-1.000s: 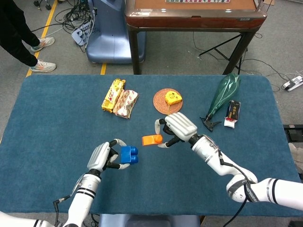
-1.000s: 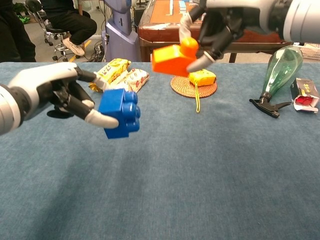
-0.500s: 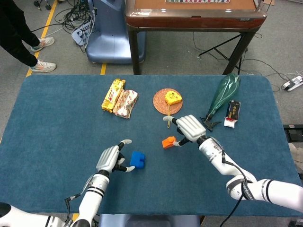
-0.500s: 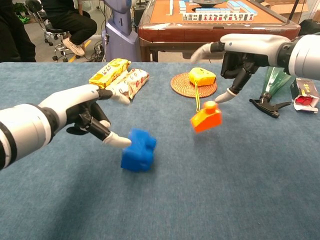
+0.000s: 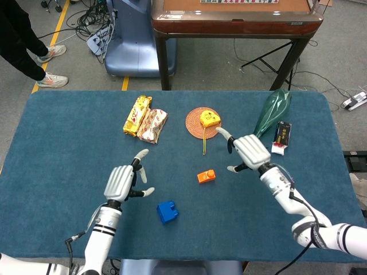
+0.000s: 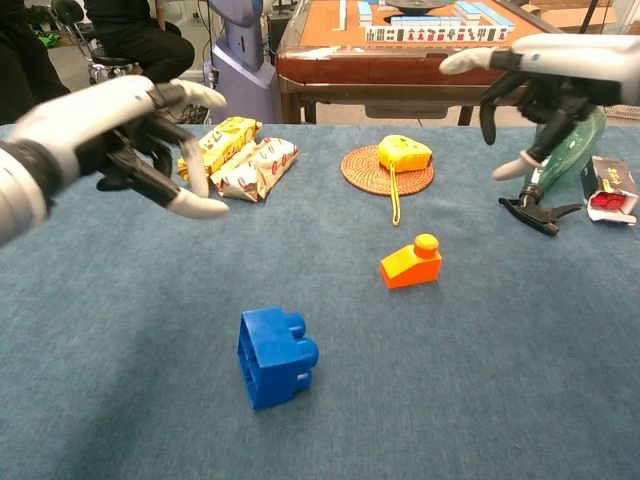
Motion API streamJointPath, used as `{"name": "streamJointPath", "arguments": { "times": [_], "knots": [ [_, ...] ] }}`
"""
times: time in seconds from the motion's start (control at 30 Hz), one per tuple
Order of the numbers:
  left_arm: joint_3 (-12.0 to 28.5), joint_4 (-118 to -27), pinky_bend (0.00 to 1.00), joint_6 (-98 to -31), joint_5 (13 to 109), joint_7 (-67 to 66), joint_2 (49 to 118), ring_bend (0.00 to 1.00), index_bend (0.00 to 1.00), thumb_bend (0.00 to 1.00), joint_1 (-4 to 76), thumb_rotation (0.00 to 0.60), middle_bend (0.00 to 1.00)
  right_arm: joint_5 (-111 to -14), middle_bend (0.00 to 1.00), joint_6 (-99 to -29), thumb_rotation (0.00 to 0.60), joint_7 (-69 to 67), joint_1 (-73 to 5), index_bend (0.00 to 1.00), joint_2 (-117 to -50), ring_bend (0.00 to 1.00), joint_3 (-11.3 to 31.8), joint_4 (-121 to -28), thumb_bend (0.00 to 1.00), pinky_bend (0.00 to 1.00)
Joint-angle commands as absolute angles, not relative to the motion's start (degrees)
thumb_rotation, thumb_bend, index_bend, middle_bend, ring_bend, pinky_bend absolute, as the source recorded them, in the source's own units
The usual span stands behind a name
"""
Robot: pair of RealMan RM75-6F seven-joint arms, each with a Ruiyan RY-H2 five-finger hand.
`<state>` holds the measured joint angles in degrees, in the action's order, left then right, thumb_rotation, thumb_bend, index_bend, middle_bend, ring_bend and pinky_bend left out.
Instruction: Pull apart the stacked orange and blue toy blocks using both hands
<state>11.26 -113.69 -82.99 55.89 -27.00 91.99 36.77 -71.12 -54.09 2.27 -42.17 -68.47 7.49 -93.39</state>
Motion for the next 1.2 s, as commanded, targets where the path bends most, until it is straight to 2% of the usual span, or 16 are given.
{"name": "streamJointPath", "arguments": {
  "times": [0.03, 0.13, 0.27, 0.43, 0.6, 0.77, 1.2],
  "knots": [
    [8.3, -115.7, 0.54, -81.8, 61.4, -26.4, 85.6, 0.36, 0.22, 0.0, 35.1, 0.6, 0.27, -72.8, 0.25, -54.5, 0.6, 2.2, -40.2, 0.0, -64.6, 0.54, 5.9, -94.8, 0.0, 0.78],
    [6.0, -116.4, 0.38, -81.1, 66.5, -27.5, 81.0, 0.24, 0.22, 0.0, 34.4, 0.6, 0.19, -75.0, 0.17, -55.6, 0.6, 1.5, -38.3, 0.02, -61.7, 0.35, 4.5, -95.2, 0.0, 0.56],
    [2.9, -116.9, 0.3, -81.8, 72.5, -29.9, 76.2, 0.17, 0.22, 0.0, 32.7, 0.6, 0.16, -77.4, 0.16, -58.4, 0.6, 1.0, -35.4, 0.08, -58.4, 0.24, 3.0, -95.6, 0.0, 0.39],
    [-0.3, -118.6, 0.28, -84.2, 76.2, -30.0, 72.5, 0.16, 0.23, 0.0, 28.9, 0.6, 0.16, -79.7, 0.18, -63.2, 0.6, 0.8, -30.8, 0.13, -55.0, 0.23, 1.3, -95.3, 0.0, 0.34],
    [-3.4, -117.7, 0.26, -86.8, 80.4, -30.0, 69.6, 0.16, 0.24, 0.0, 24.8, 0.6, 0.16, -80.7, 0.2, -69.1, 0.6, 1.9, -25.8, 0.16, -53.7, 0.23, 0.2, -93.7, 0.0, 0.25],
    [-5.8, -117.0, 0.26, -88.3, 82.9, -30.5, 66.3, 0.16, 0.24, 0.0, 21.3, 0.6, 0.16, -80.7, 0.19, -72.8, 0.6, 1.6, -21.5, 0.17, -52.1, 0.22, -0.6, -93.2, 0.0, 0.24],
    [-5.6, -118.0, 0.26, -91.6, 79.8, -29.9, 61.4, 0.16, 0.23, 0.0, 14.3, 0.6, 0.16, -83.4, 0.19, -79.5, 0.6, 0.1, -15.0, 0.18, -51.6, 0.22, -0.8, -91.8, 0.0, 0.24]
  ]
}}
